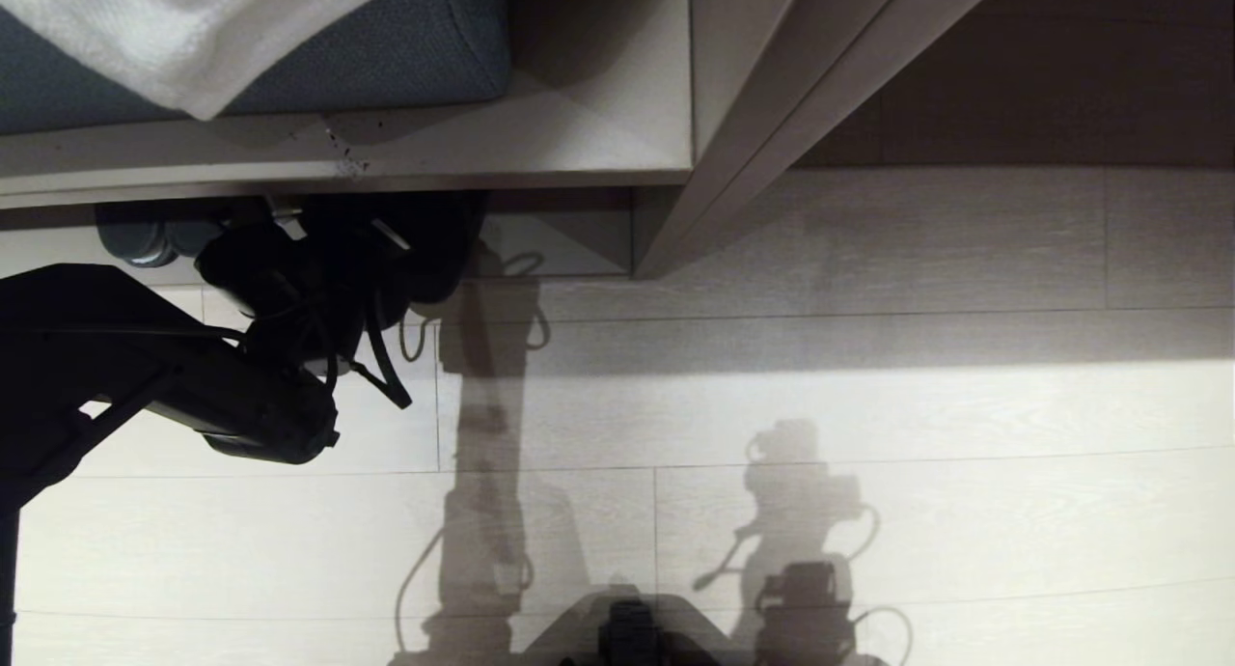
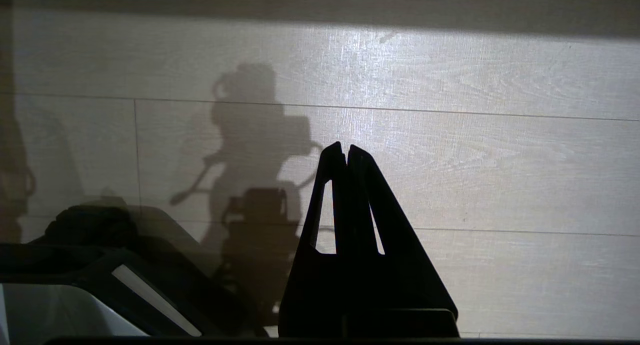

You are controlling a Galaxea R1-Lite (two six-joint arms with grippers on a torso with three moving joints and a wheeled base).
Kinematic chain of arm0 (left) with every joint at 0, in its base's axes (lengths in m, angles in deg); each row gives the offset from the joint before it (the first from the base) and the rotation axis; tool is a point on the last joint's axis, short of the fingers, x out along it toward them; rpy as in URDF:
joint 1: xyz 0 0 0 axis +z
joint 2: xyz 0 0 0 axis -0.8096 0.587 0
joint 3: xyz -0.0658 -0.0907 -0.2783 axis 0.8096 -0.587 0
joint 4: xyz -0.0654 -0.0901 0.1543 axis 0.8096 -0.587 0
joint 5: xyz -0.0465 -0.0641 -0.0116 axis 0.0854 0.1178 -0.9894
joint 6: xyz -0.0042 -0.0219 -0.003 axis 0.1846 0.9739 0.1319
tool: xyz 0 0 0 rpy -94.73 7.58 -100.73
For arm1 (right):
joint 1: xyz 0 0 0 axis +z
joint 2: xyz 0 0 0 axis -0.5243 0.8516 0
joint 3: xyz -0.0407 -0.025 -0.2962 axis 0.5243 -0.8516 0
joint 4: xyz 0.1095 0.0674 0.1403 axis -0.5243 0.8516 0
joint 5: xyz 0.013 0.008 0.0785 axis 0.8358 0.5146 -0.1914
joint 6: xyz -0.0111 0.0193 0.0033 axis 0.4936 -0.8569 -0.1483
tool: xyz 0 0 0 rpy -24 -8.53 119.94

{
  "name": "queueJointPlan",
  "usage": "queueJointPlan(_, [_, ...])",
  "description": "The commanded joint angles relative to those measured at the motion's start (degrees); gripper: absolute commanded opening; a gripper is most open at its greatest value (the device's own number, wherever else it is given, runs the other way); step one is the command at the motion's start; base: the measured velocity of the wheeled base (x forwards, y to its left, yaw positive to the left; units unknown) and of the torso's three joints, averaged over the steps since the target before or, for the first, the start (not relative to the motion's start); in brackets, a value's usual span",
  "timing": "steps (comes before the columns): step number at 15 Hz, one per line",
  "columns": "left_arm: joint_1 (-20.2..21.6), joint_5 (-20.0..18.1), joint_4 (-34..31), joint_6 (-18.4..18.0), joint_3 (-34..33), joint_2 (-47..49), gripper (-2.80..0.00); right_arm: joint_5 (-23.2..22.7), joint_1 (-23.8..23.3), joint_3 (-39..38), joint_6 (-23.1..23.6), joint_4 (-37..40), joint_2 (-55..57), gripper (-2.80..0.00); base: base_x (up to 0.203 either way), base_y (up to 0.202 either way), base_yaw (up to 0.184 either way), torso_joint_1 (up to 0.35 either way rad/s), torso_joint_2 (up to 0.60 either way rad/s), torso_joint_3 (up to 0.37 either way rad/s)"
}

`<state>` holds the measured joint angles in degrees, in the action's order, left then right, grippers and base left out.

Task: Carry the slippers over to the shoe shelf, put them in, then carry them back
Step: Pick up the slippers in the shoe cabinet

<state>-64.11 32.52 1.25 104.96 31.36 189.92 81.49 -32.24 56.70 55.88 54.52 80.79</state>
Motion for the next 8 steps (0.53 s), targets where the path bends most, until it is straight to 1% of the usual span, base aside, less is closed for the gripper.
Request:
queueJointPlan(1, [0.0,0.1,0.5,0.1,3.5,3.0,0.0,0.0,0.0,-2.3,0.0,0.0,-2.2,-2.8,0.0,0.0,0.0,0.0,0.0,0.0])
queueJointPlan(6, [0.6,0.1,0.5,0.9,8.4,6.4,0.0,0.0,0.0,-2.3,0.0,0.0,-2.2,-2.8,0.0,0.0,0.0,0.0,0.0,0.0])
queueJointPlan(8, [0.5,0.1,0.5,1.0,9.1,7.0,0.0,0.0,0.0,-2.3,0.0,0.0,-2.2,-2.8,0.0,0.0,0.0,0.0,0.0,0.0])
